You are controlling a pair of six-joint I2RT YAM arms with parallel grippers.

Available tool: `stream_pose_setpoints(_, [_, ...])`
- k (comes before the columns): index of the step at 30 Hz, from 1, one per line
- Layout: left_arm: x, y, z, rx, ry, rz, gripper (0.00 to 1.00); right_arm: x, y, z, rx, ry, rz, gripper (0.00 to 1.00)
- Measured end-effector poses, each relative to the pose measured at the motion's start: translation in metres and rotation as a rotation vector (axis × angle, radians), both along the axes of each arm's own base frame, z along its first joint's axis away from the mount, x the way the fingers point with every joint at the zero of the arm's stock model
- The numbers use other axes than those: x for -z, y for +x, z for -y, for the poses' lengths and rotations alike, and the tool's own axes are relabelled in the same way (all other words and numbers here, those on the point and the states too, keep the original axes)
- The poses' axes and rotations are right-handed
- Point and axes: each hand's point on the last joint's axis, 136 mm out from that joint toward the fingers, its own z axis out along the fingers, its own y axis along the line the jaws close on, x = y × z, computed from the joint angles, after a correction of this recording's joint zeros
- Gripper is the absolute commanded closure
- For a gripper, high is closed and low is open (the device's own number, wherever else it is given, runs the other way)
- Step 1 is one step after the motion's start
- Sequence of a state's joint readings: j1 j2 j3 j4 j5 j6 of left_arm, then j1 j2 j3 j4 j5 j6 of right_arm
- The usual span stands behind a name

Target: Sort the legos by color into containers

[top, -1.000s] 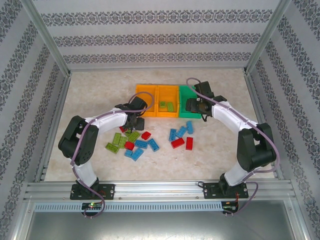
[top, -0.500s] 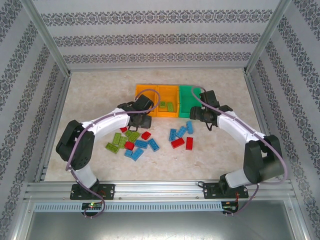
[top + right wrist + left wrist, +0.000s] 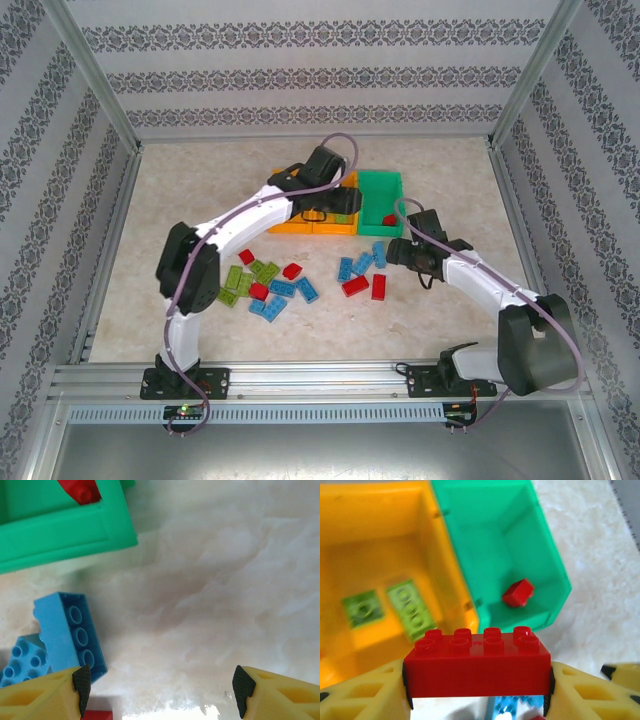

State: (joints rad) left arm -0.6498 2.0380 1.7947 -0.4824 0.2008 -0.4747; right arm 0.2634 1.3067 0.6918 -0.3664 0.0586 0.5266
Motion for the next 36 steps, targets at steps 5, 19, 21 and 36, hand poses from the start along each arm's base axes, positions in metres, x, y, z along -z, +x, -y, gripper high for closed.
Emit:
stream_pose_setpoints(5, [0.011,0.022,0.038,0.054,-0.058,-0.020,0.44,0.002,-0.008,0.001,0.018,0.022,0.003,0.22])
stream_pose_setpoints(19, [0.025,0.039,0.068,0.067,-0.126,-0.074,0.27,-0.001,-0.024,-0.016,-0.002,0.104,-0.002,0.22])
stream_pose_setpoints(21, [0.025,0.039,0.068,0.065,-0.127,-0.078,0.22,0.001,-0.031,-0.026,-0.028,0.115,-0.021,0.23])
stream_pose_setpoints(36, [0.030,0.025,0.067,0.062,-0.101,-0.114,0.00,0.025,-0.079,-0.069,-0.103,0.131,-0.151,0.27])
